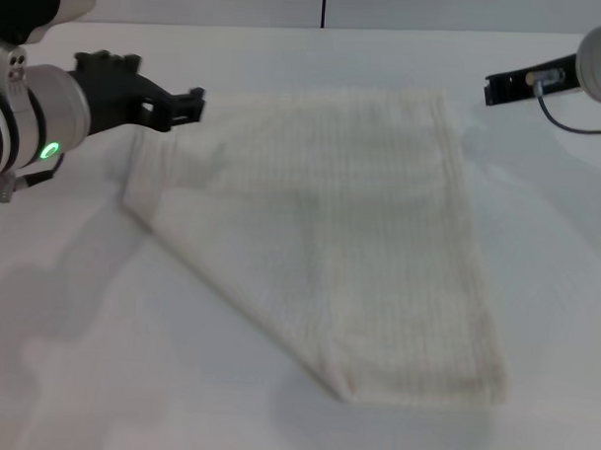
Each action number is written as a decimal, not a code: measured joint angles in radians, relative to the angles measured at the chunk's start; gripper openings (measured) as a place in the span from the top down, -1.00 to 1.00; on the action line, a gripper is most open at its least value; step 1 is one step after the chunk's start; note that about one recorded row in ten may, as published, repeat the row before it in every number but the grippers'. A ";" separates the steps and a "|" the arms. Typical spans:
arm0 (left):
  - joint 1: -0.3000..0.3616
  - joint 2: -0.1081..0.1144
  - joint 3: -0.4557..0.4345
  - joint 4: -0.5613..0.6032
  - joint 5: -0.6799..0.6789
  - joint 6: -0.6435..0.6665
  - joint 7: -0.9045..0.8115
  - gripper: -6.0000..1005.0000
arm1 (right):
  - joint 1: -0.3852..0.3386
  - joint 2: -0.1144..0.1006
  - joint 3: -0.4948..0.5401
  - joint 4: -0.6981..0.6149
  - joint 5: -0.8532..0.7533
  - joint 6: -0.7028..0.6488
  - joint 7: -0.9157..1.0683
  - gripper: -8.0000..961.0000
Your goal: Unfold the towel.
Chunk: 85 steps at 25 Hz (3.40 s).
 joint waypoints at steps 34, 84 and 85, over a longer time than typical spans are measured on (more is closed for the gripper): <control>-0.029 -0.010 0.156 0.007 -0.099 -0.101 0.145 -0.62 | 0.344 -0.012 0.087 0.619 -0.063 0.225 -0.075 0.95; -0.302 -0.018 0.304 0.468 -0.222 0.195 0.118 -0.62 | 0.357 0.001 0.084 0.723 -0.033 0.341 -0.102 0.90; -0.305 -0.018 0.304 0.473 -0.227 0.194 0.118 -0.62 | 0.357 0.001 0.084 0.722 -0.033 0.341 -0.102 0.90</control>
